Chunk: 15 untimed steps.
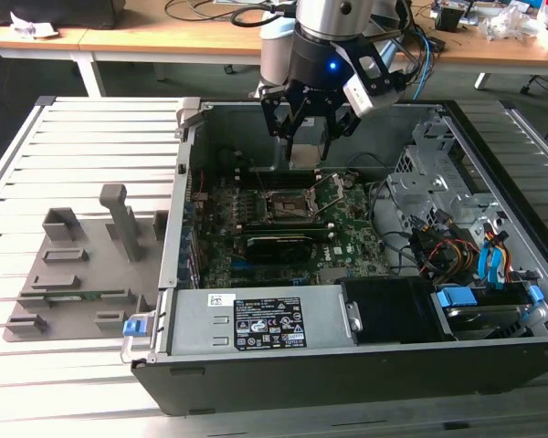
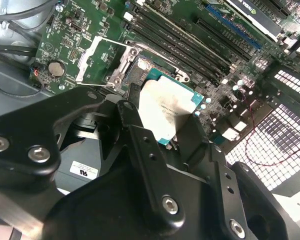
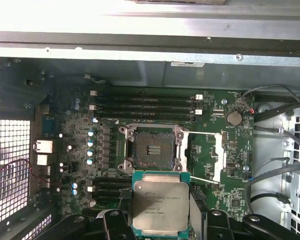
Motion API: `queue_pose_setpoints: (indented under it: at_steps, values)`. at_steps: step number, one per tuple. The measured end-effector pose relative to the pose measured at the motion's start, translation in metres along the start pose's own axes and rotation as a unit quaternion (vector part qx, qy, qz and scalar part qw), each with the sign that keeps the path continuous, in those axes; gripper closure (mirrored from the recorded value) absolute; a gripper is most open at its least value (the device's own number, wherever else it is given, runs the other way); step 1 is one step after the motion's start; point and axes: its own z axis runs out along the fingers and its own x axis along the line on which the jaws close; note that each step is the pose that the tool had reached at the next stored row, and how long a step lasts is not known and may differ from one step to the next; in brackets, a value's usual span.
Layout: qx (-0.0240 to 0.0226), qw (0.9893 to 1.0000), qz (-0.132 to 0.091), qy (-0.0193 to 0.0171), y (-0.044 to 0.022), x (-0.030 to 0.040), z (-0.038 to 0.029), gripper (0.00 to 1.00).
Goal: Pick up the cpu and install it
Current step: 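Pick up the cpu and move it towards the insertion slot, then place the cpu into insertion slot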
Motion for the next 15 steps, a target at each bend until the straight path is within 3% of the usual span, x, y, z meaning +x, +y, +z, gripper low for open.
queue_pose_setpoints:
  at_steps: [9,15]
  values:
    - [0.0001,1.0,0.002,-0.0001,0.0,0.0,0.0003,0.46]
    - [-0.0004,0.9997,0.025,-0.0004,0.0,0.0,0.0006,0.46]
